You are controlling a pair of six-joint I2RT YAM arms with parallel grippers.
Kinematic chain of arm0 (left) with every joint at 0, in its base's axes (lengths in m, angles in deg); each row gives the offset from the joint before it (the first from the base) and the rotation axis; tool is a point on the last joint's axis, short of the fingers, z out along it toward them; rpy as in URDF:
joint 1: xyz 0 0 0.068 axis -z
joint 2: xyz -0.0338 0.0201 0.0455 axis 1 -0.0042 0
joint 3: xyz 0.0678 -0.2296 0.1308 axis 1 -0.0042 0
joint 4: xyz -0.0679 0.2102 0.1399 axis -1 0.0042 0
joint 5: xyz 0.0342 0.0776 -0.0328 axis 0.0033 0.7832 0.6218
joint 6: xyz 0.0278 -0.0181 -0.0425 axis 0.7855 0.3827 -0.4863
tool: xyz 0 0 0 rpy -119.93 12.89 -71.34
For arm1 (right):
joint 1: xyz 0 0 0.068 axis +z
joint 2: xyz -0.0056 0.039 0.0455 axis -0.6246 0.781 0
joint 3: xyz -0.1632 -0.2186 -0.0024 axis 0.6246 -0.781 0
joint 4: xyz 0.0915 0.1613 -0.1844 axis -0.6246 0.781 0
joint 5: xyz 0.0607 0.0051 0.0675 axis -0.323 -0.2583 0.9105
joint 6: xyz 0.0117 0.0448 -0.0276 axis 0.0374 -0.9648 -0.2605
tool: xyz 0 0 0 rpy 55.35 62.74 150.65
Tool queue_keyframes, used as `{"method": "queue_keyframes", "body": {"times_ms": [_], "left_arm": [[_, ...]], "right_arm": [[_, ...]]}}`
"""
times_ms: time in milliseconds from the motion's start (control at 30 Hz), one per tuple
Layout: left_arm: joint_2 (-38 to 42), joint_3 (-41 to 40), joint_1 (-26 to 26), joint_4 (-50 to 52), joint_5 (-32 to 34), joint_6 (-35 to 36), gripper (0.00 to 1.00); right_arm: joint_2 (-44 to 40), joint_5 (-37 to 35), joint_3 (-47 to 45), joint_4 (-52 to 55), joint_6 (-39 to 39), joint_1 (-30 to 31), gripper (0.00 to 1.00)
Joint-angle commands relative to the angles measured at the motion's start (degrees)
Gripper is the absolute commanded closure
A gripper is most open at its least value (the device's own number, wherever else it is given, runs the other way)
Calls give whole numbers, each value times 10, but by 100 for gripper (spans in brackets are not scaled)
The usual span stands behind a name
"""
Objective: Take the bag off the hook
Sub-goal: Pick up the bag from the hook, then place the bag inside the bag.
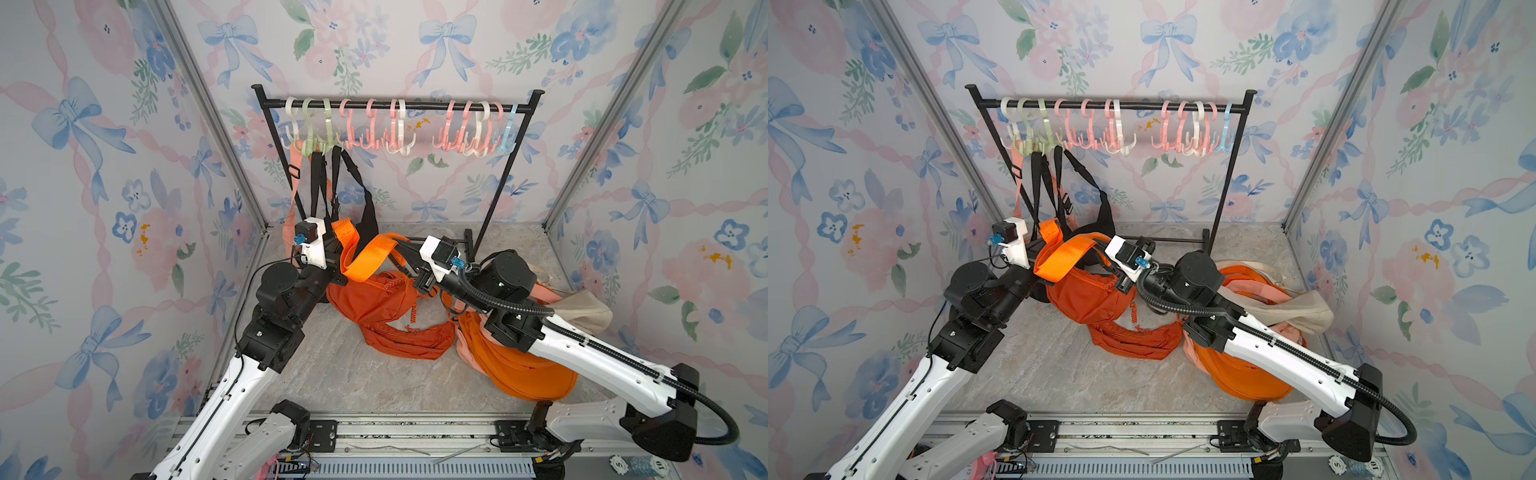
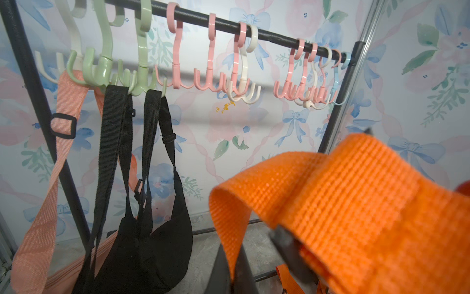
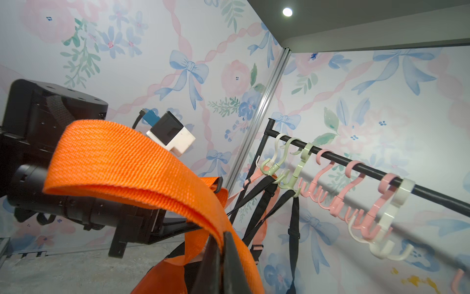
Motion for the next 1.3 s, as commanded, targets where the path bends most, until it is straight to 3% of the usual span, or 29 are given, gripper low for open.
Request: {"method": "queue_keyframes", "body": {"times_ms": [0, 200, 400, 767, 867, 1067, 1267], "left_arm": [[16, -13, 27, 5, 16, 36, 100], [46, -39, 84, 23, 43, 40, 100], [91, -91, 129, 25, 59, -4, 100], [180, -206, 234, 38, 156, -54, 100], [193, -229, 258, 38, 179, -71, 100], [181, -249, 280, 37, 206, -109, 100], [149, -266, 279, 14, 248, -138, 100]], "right_arm": [[-51, -47, -32, -2, 30, 19, 100], [-135, -87, -100, 17, 36, 58, 100], [-179, -187, -170, 22, 55, 93, 100], [-289, -262, -264, 21, -42, 103, 100], [-303, -353, -264, 33, -66, 103, 100], [-310, -430, -272, 51, -95, 88, 100], [-269, -408, -266, 98, -169, 11, 100]]}}
